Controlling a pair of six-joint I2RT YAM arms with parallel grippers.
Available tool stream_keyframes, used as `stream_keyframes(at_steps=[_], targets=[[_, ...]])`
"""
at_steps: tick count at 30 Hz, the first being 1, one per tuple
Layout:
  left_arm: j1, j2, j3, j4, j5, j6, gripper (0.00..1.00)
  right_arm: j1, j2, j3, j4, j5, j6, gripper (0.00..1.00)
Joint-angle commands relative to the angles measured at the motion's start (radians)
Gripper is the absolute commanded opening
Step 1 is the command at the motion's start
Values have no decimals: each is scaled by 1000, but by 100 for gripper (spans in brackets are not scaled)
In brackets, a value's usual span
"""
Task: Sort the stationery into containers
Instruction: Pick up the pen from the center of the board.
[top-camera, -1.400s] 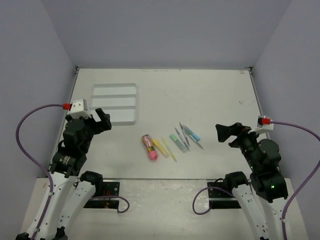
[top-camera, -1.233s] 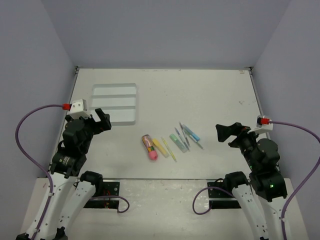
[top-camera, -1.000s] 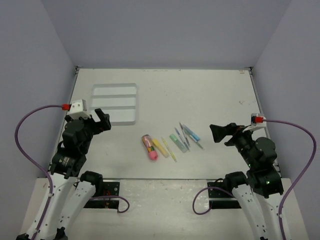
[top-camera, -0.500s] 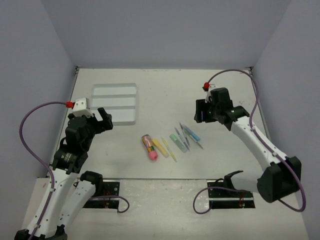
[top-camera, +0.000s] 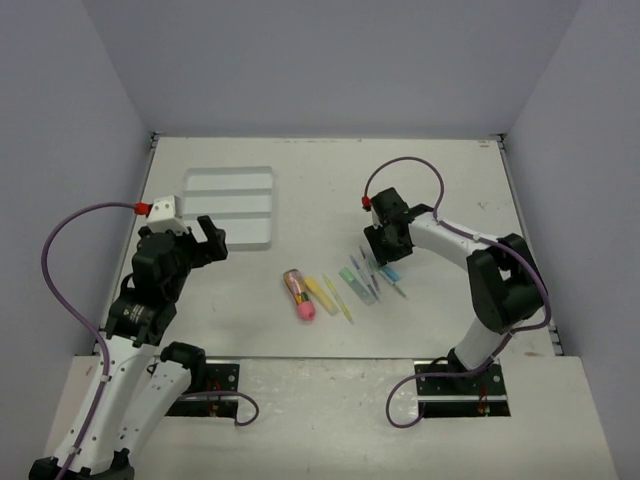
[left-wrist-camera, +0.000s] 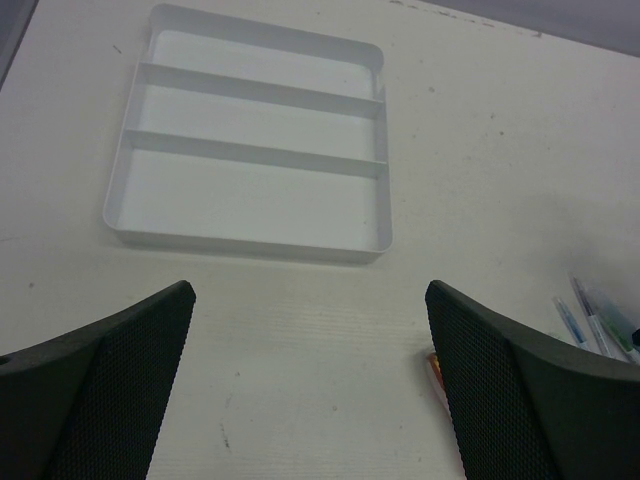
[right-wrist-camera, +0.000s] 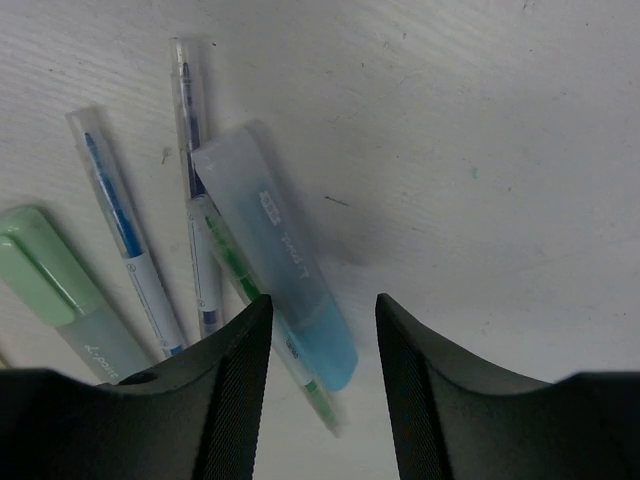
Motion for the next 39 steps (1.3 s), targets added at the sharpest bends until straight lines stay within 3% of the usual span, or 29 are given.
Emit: stream_keyframes(at_steps=[1,14,17,23,26,29,31,34,39], targets=[[-9,2,-2,29,15,12,100,-3,26,38,27,40,-29,45],[-11,7,-4,30,18,14,100,-5,115,75,-11,29,-37,29],[-11,22,-1,31,23,16,100,-5,123,95,-24,35,-40,14],[-11,72,35,41,145,37,100,-4,-47,93,-1,97,7,0],[-12,97,47,87,388,5,100,1,-231,53,66,-88,34,0],[-12,102,-79,508,935,-167,100,0,-484,-136,424,-741,111,0],[-29,110,-217,981,1080,-424,100,1,-581,-248,641,-982,215,0],[-75,124,-282,1244,1107,-532,100,9,-609,-329,947,-1139,468,0],[-179,182,-253,1259,1038,-496,96,73,-591,-335,1100,-1196,576,0]])
